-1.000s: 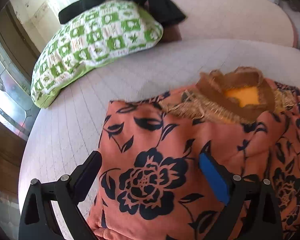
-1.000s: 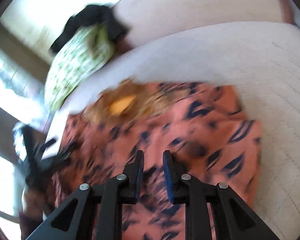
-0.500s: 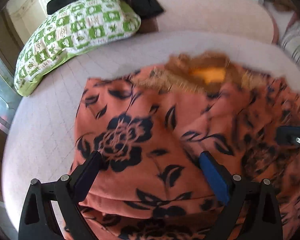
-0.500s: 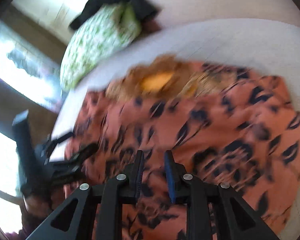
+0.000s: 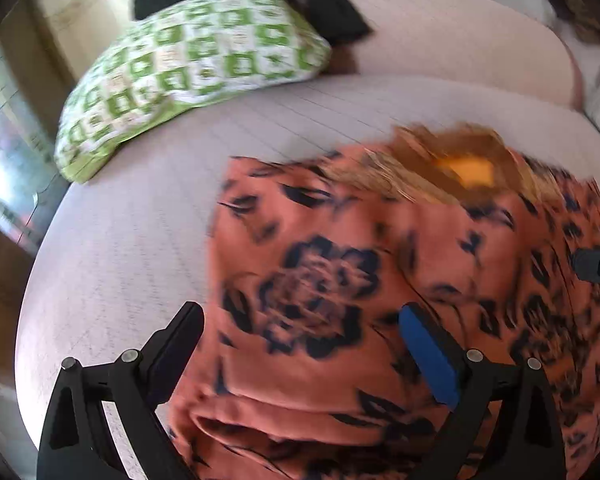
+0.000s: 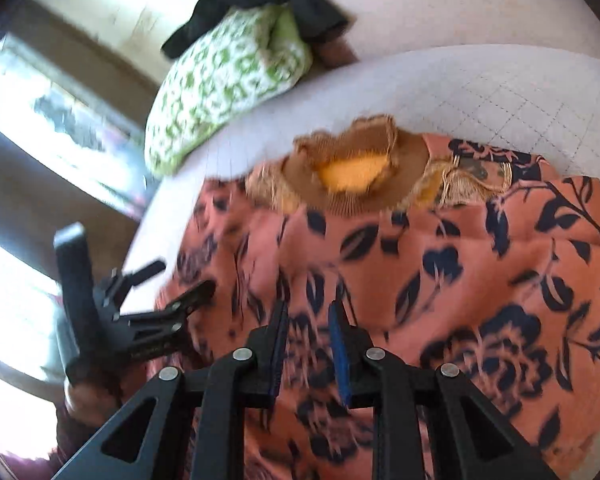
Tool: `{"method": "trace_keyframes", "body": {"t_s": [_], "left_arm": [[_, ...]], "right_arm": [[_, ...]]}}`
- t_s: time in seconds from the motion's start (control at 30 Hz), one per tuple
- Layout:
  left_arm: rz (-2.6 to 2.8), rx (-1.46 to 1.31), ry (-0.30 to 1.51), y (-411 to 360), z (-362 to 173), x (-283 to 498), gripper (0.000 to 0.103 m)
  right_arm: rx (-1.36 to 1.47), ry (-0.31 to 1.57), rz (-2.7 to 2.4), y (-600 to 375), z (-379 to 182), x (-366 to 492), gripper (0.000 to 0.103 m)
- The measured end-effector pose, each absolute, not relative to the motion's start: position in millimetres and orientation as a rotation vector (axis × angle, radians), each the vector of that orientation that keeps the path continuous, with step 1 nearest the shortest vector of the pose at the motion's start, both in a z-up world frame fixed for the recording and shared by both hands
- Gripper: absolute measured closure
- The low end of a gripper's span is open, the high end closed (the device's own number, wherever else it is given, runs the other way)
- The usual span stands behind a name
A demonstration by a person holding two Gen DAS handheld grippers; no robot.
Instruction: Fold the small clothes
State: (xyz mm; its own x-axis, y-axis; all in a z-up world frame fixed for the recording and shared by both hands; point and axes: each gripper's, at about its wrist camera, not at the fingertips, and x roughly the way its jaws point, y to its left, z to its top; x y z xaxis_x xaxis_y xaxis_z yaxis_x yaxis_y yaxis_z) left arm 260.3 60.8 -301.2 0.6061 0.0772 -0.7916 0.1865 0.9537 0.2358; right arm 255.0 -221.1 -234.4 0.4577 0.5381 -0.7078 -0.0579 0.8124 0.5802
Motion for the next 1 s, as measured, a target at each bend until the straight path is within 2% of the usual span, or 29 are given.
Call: {"method": "trace_keyframes", "body": {"t_s": [0.2, 0.4, 0.57, 0.7, 0.73, 0.77, 0.8, 0.87, 1.0], "left_arm": [[0.008, 0.237, 0.985, 86, -318, 283, 0.004], [0.02, 0.211, 0.936, 87, -305, 282, 0.004], [0.037, 0.253, 0.966, 83, -321, 288, 0.003], [0.023, 0.216, 0.992, 91, -311, 283, 0.004], [0.023, 0.208, 0.99, 93, -308, 278, 0.004], [0.023, 0.206, 0.987, 95, -305, 275, 0.004], [0.021, 0.207, 0.977, 96, -301, 267, 0.004], [0.022, 0.225, 0.967, 93, -299, 254, 0.004], [0.034, 0.279, 1.013, 97, -314, 226, 0.004]], "right_arm": [[0.567, 1.059, 0.263, -221, -268, 278, 0.079], [0.592, 0.982, 0.26, -234, -244, 270, 0.078], [0.555, 1.072, 0.219, -236, -261, 268, 0.078], [0.536, 1.071, 0.248, -233, -246, 257, 0.076], [0.533, 1.06, 0.272, -231, -241, 252, 0.066], [0.516, 1.057, 0.277, -229, -237, 245, 0.037], [0.498, 1.056, 0.267, -226, -236, 239, 0.024], [0.461, 1.05, 0.255, -220, -237, 226, 0.02], [0.391, 1.075, 0.203, -215, -243, 204, 0.027]]}}
